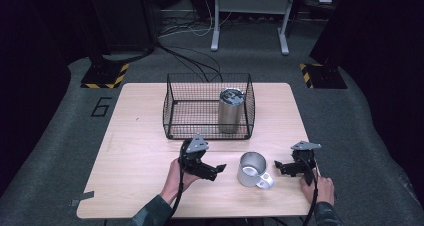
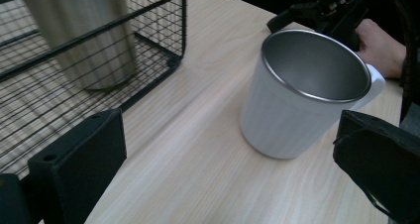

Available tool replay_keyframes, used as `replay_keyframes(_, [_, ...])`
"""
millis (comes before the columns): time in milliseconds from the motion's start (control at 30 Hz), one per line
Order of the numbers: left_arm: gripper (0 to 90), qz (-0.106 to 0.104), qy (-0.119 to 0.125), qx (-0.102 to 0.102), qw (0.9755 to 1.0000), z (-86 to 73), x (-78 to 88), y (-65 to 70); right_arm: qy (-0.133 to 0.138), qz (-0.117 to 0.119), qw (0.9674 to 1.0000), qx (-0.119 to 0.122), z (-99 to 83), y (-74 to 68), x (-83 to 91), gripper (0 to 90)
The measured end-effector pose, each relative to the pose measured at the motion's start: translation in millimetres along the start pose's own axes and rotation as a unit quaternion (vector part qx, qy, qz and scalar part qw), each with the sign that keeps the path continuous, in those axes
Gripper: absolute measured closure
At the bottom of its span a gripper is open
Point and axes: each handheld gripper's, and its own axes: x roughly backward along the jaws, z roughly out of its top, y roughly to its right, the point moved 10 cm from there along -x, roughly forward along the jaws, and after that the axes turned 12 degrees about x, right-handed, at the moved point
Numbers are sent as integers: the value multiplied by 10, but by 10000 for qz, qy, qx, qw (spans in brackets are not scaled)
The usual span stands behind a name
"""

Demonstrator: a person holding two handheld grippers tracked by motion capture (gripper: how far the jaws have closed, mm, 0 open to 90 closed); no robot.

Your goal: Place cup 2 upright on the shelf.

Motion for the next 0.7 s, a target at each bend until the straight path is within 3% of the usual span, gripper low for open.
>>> replay_keyframes(100, [0,-87,-82,-174,9998,23,-116,106,6,-9,10000,-14,2,0,-2,0])
replay_keyframes(300, [0,-299,-33,-223,9993,123,-275,307,1,0,10000,-14,1,-2,0,0])
replay_keyframes(433, [0,-449,-130,-308,9984,101,-409,442,2,-13,10000,-22,2,-1,-3,0])
replay_keyframes(700, [1,-552,-192,-329,9977,86,-632,573,-3,-1,10000,-8,0,-1,0,0])
